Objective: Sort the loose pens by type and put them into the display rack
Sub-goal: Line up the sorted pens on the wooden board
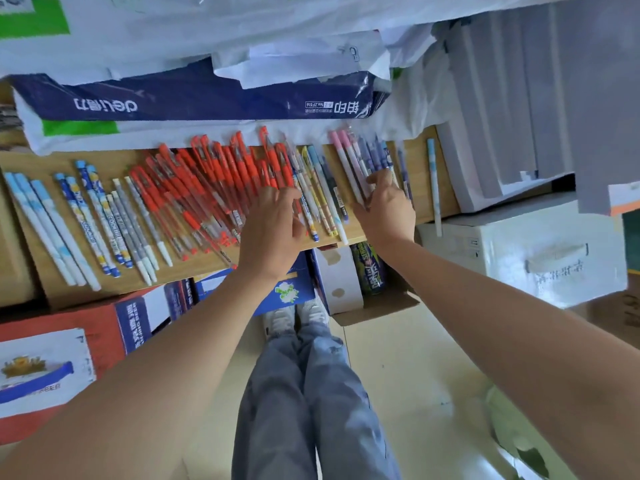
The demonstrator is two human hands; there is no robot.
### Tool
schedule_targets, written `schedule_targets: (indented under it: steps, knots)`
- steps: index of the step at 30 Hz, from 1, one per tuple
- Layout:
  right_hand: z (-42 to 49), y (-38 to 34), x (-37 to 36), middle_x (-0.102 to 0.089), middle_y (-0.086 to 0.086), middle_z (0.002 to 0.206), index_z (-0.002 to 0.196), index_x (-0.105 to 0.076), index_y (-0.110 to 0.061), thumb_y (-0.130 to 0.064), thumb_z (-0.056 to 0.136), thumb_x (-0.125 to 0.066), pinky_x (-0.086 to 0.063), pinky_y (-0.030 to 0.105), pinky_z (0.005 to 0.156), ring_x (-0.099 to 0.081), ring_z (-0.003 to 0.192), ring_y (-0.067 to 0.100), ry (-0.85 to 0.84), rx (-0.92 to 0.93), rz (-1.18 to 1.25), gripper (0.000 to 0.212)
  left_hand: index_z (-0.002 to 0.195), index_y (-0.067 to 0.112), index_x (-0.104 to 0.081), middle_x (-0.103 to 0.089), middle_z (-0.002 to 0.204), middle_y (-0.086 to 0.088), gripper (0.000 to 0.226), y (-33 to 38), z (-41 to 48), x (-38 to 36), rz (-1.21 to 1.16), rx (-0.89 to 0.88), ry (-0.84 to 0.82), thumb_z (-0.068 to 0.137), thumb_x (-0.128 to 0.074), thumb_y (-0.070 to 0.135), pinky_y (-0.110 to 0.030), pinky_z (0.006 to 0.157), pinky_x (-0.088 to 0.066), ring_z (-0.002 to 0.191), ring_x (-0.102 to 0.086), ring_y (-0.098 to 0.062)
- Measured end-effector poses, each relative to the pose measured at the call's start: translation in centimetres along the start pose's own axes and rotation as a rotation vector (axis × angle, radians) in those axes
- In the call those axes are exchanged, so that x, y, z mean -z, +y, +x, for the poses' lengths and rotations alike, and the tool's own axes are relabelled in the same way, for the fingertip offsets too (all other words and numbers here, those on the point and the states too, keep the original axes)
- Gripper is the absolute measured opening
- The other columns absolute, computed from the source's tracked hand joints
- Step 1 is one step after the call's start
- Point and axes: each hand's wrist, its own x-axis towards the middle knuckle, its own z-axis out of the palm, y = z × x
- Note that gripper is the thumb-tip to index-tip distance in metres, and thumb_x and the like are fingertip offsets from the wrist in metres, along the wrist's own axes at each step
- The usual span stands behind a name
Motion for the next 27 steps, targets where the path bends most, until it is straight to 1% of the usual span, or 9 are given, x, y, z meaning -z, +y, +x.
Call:
schedule_targets:
  steps: [3,6,8,12,14,20,22,24,27]
  knots:
    - [0.2,0.1,-0.5,-0.064,0.006,0.087,0.103,-0.050,-0.011,-0.030,0.085,-0.070,-0.044,0.030,0.059,-0.063,0.078,0.026,0.016,-0.064,-0.007,0.033,0.127,0.012,-0.052,-0.049,0.107,-0.010,0.041,-0.2,0.3,0.0,0.011,-0.013,-0.028,0.087,-0.052,0.005,-0.039,0.071,-0.046,0.091,-0.052,-0.025]
    - [0.3,0.3,-0.4,-0.064,0.006,0.086,0.100,-0.055,-0.010,-0.038,0.084,-0.070,-0.044,0.028,0.059,-0.059,0.073,0.023,-0.010,-0.078,-0.032,0.035,0.132,0.019,-0.049,-0.046,0.105,-0.007,0.046,-0.3,0.4,0.0,0.043,-0.020,-0.083,0.088,-0.052,0.006,-0.032,0.058,-0.037,0.078,-0.047,-0.020]
    - [0.2,0.5,-0.1,-0.063,0.006,0.085,0.101,-0.056,-0.010,-0.037,0.085,-0.069,-0.041,0.027,0.059,-0.056,0.072,0.021,-0.012,-0.080,-0.033,0.034,0.135,0.020,-0.047,-0.044,0.106,-0.007,0.050,-0.4,0.4,-0.1,0.058,-0.023,-0.115,0.088,-0.052,0.006,-0.031,0.057,-0.035,0.078,-0.047,-0.019]
    - [0.0,1.0,0.1,-0.062,0.006,0.084,0.099,-0.053,-0.010,-0.025,0.085,-0.067,-0.045,0.030,0.063,-0.060,0.077,0.027,0.016,-0.103,0.026,0.025,0.137,0.022,-0.046,-0.043,0.107,-0.007,0.051,-0.3,0.8,-0.2,0.092,-0.023,-0.135,0.088,-0.053,0.009,-0.030,0.057,-0.038,0.081,-0.049,-0.019]
    - [0.0,1.0,0.0,-0.059,0.003,0.080,0.100,-0.053,-0.010,-0.021,0.086,-0.064,-0.045,0.030,0.062,-0.058,0.074,0.025,0.037,-0.066,0.032,0.021,0.136,0.022,-0.046,-0.043,0.108,-0.006,0.049,-0.2,0.9,-0.2,0.105,-0.016,-0.134,0.089,-0.052,0.010,-0.029,0.055,-0.036,0.079,-0.047,-0.018]
    - [0.0,0.7,-0.6,-0.059,0.001,0.083,0.106,-0.052,-0.011,-0.023,0.085,-0.066,-0.046,0.030,0.061,-0.052,0.071,0.020,0.058,-0.029,0.004,0.027,0.132,0.019,-0.049,-0.043,0.106,-0.005,0.043,-0.4,0.9,-0.2,0.089,-0.011,-0.126,0.091,-0.052,0.009,-0.028,0.055,-0.033,0.073,-0.044,-0.016]
    - [-0.1,0.5,-0.8,-0.060,0.001,0.080,0.104,-0.054,-0.012,-0.022,0.085,-0.066,-0.045,0.029,0.058,-0.055,0.068,0.019,0.086,0.023,0.045,0.024,0.132,0.019,-0.049,-0.043,0.106,-0.005,0.042,-0.3,0.8,-0.1,0.076,-0.011,-0.125,0.091,-0.051,0.009,-0.028,0.055,-0.034,0.072,-0.045,-0.017]
    - [-0.4,-0.1,-0.8,-0.056,-0.002,0.071,0.097,-0.058,-0.012,-0.020,0.086,-0.064,-0.045,0.029,0.052,-0.053,0.060,0.016,0.106,0.144,0.125,0.015,0.133,0.022,-0.048,-0.043,0.105,-0.005,0.045,-0.3,0.8,-0.1,0.074,-0.018,-0.127,0.090,-0.052,0.009,-0.028,0.053,-0.034,0.070,-0.045,-0.017]
    - [-0.9,-1.2,-1.0,-0.057,-0.005,0.070,0.091,-0.062,-0.014,-0.026,0.086,-0.065,-0.041,0.025,0.050,-0.051,0.058,0.013,0.036,0.265,0.085,0.014,0.137,0.026,-0.046,-0.041,0.102,-0.004,0.051,-0.4,0.9,-0.2,0.104,-0.042,-0.143,0.089,-0.053,0.009,-0.027,0.048,-0.034,0.068,-0.047,-0.018]
